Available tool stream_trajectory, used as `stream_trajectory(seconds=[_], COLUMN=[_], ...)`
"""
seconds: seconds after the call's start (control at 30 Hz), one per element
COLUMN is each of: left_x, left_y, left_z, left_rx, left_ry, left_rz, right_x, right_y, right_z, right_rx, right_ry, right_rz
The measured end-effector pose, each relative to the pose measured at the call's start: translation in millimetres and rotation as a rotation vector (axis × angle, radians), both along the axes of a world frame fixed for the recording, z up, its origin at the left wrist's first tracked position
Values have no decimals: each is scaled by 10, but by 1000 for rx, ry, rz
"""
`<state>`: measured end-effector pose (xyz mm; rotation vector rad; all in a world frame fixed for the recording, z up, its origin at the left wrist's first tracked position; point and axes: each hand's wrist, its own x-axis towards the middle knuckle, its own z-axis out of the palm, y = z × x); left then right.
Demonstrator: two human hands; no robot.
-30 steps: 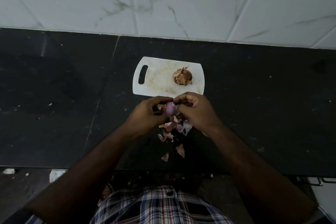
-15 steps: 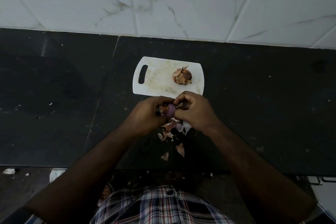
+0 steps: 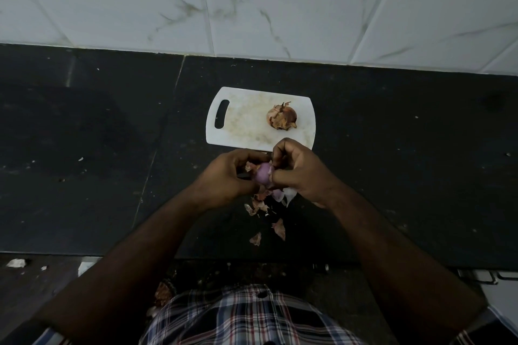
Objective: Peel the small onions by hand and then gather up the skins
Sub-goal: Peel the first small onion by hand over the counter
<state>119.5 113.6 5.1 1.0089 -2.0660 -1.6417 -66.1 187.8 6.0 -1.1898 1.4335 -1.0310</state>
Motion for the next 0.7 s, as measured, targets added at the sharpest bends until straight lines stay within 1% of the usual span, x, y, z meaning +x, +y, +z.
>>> stream_trajectory(seconds=[0.17, 0.3, 0.37, 0.5, 0.7], left_x=[12, 18, 9, 7, 25], left_y=[8, -46, -53, -48, -62], left_z=[25, 54, 56, 62, 93], left_rx=[42, 12, 19, 62, 138], left_ry=[41, 10, 4, 18, 61], left_rz=[30, -6, -14, -20, -51], right_x=[0, -32, -45, -44, -41], right_y=[-16, -16, -19, -16, -22], right_z=[9, 16, 76, 145, 196], right_rx=[-31, -102, -113, -96, -70], right_ry=[38, 37, 43, 146, 209], right_rz=[-10, -92, -59, 59, 114])
